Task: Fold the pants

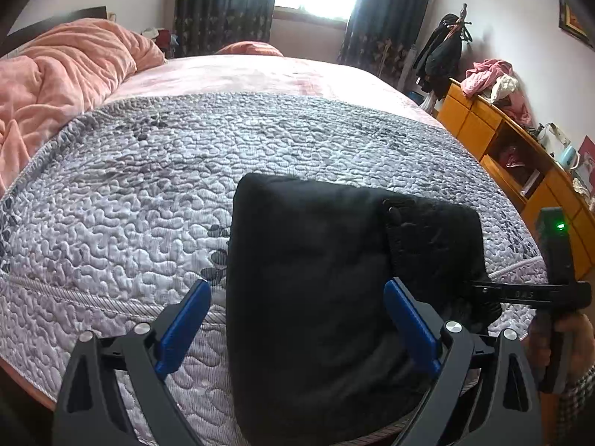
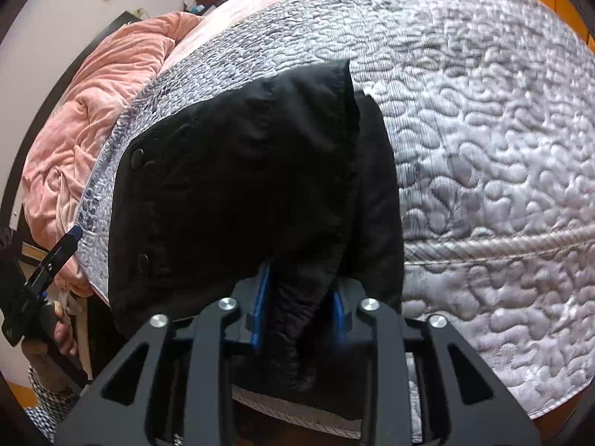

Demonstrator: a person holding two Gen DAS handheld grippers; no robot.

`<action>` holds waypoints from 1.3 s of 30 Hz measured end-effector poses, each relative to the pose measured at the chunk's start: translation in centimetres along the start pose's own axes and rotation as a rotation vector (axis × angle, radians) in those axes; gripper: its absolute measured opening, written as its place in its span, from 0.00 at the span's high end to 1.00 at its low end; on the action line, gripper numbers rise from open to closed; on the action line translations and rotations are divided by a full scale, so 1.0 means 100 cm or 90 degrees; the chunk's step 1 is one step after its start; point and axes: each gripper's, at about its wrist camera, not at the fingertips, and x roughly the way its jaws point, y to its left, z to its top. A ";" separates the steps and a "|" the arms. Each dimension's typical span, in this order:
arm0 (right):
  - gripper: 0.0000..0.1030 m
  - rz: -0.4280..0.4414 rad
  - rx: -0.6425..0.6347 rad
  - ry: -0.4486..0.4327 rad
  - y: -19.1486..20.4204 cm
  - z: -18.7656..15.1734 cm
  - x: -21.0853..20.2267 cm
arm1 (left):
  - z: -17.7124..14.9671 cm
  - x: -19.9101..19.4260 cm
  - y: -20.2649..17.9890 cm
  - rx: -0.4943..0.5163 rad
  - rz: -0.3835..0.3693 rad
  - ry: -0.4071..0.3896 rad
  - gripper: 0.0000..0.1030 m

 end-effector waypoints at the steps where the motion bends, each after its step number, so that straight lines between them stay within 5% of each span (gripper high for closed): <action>1: 0.61 -0.010 -0.012 -0.006 0.003 0.000 -0.005 | -0.001 0.002 0.001 -0.002 0.001 0.005 0.07; 6: 0.39 -0.004 -0.023 -0.075 0.009 0.013 -0.042 | -0.012 0.016 0.016 -0.050 0.004 0.042 0.06; 14: 0.39 0.012 -0.021 -0.080 0.011 0.066 -0.037 | -0.024 0.014 0.030 -0.096 0.004 0.062 0.06; 20: 0.61 0.024 0.011 -0.048 0.006 0.084 -0.016 | -0.028 0.012 0.038 -0.116 0.001 0.077 0.06; 23: 0.60 0.021 0.038 -0.054 -0.002 0.085 -0.016 | -0.029 0.012 0.037 -0.110 0.001 0.078 0.06; 27: 0.47 0.009 0.058 -0.073 -0.016 0.082 -0.028 | -0.029 0.015 0.035 -0.108 -0.001 0.082 0.06; 31: 0.47 0.031 0.056 -0.047 -0.021 0.084 -0.020 | -0.030 0.020 0.031 -0.111 -0.010 0.092 0.06; 34: 0.63 0.065 0.041 -0.027 -0.013 0.086 -0.009 | -0.032 0.021 0.027 -0.102 -0.006 0.096 0.06; 36: 0.85 0.055 0.030 -0.029 -0.007 0.088 -0.006 | -0.032 0.021 0.026 -0.096 0.000 0.098 0.06; 39: 0.91 0.088 0.029 -0.054 -0.002 0.092 -0.015 | -0.032 0.021 0.027 -0.103 0.002 0.100 0.06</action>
